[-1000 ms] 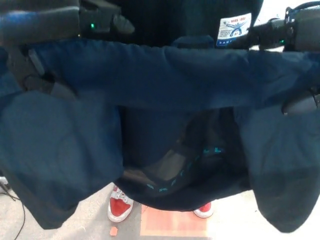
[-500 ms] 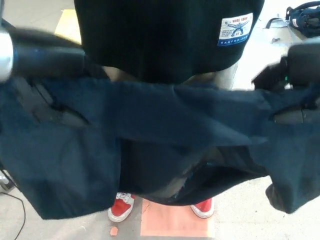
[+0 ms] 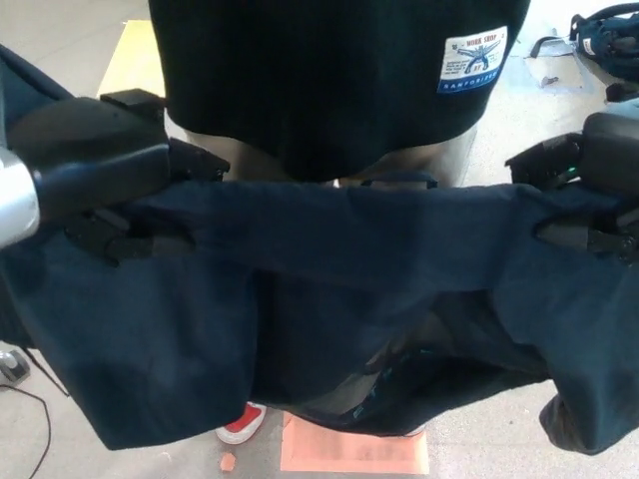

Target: A person hands a coat to the robot and the robot grabs it with both hands and holds it while the person wears the coat.

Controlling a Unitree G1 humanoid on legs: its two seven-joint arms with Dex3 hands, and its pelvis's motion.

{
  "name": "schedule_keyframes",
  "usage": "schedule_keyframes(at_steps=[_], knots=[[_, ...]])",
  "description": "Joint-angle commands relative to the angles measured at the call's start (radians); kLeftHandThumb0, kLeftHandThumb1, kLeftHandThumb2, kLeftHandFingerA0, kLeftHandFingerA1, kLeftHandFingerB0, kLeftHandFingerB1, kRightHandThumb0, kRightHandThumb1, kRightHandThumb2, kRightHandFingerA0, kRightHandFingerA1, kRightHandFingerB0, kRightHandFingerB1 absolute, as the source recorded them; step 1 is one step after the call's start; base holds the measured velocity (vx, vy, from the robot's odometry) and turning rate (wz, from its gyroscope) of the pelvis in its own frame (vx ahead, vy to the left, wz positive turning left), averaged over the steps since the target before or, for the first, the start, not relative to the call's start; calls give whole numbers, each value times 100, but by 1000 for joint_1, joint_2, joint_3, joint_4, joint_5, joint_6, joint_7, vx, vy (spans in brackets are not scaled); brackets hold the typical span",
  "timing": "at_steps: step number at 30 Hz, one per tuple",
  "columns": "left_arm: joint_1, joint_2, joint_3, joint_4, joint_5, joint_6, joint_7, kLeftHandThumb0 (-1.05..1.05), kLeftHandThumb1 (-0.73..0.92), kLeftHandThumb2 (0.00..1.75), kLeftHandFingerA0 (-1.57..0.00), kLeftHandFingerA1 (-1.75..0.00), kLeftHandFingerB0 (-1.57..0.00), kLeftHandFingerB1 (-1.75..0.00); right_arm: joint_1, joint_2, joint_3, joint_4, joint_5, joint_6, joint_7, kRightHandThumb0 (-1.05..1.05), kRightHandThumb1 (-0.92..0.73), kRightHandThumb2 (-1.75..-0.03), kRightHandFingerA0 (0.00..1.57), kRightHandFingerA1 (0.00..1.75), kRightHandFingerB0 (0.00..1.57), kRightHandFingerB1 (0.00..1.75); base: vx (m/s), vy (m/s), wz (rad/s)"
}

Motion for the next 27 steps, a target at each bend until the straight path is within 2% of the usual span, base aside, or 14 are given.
schedule_keyframes(at_steps=[1, 4, 6, 8, 9, 11, 12, 13, 16, 19, 22, 23, 24, 27], knots=[[122, -36, 70, 70, 186, -122, 291, -31, 81, 62, -82, -175, -60, -164, 95, 5, -52, 67, -193, -125, -189, -37, -85, -65, 82, 175, 65, 154, 0, 0, 0], [138, -59, 74, 95, 259, -146, 406, -34, 83, 68, -84, -173, -68, -150, 117, 24, -77, 85, -211, -151, -253, -34, -84, -64, 82, 175, 65, 152, 0, 0, 0], [138, -66, 76, 113, 305, -173, 483, -36, 80, 68, -86, -170, -69, -148, 123, 35, -91, 103, -218, -174, -292, -33, -83, -64, 82, 174, 65, 153, 0, 0, 0], [139, -68, 80, 112, 322, -172, 501, -37, 82, 69, -85, -172, -68, -150, 116, 38, -93, 116, -229, -191, -309, -33, -84, -64, 80, 174, 65, 149, 0, 0, 0], [135, -79, 89, 122, 329, -178, 537, -30, 76, 62, -87, -170, -63, -154, 106, 34, -102, 122, -234, -201, -315, -33, -83, -63, 79, 173, 68, 147, 0, 0, 0], [128, -84, 95, 143, 350, -194, 595, -32, 74, 60, -80, -174, -62, -151, 85, 39, -102, 140, -255, -216, -338, -35, -81, -67, 83, 169, 72, 144, 0, 0, 0], [104, -85, 84, 172, 405, -198, 679, -30, 72, 62, -90, -169, -67, -154, 75, 54, -107, 156, -291, -218, -407, -35, -78, -63, 81, 174, 68, 152, 0, 0, 0], [91, -87, 79, 189, 435, -200, 727, -29, 72, 62, -91, -169, -68, -154, 70, 61, -109, 163, -317, -216, -445, -38, -77, -65, 82, 172, 71, 152, 0, 0, 0], [74, -102, 74, 209, 453, -186, 767, -32, 79, 65, -84, -173, -66, -154, 58, 73, -107, 183, -374, -225, -531, -36, -78, -63, 91, 165, 74, 145, 0, 0, 0], [26, -127, 61, 255, 505, -173, 873, -34, 80, 67, -87, -174, -67, -154, 48, 124, -128, 180, -405, -152, -606, -37, -82, -66, 91, 167, 75, 145, 0, 0, 0], [5, -143, 59, 273, 510, -166, 899, -31, 81, 64, -90, -173, -66, -160, 41, 147, -135, 183, -430, -118, -649, -37, -83, -65, 91, 167, 74, 146, 0, 0, 0], [-22, -150, 54, 294, 529, -164, 945, -30, 79, 63, -92, -170, -67, -159, 26, 185, -157, 202, -432, -110, -730, -36, -77, -67, 100, 152, 85, 132, 0, 0, 0], [-45, -156, 51, 306, 539, -158, 966, -30, 80, 63, -91, -174, -67, -160, 9, 212, -173, 216, -432, -86, -774, -40, -83, -71, 89, 168, 77, 146, 0, 0, 0], [-79, -163, 53, 324, 546, -150, 978, -30, 81, 63, -91, -174, -67, -160, -23, 238, -185, 222, -448, -10, -773, -40, -86, -73, 90, 165, 78, 149, 0, 0, 0]])
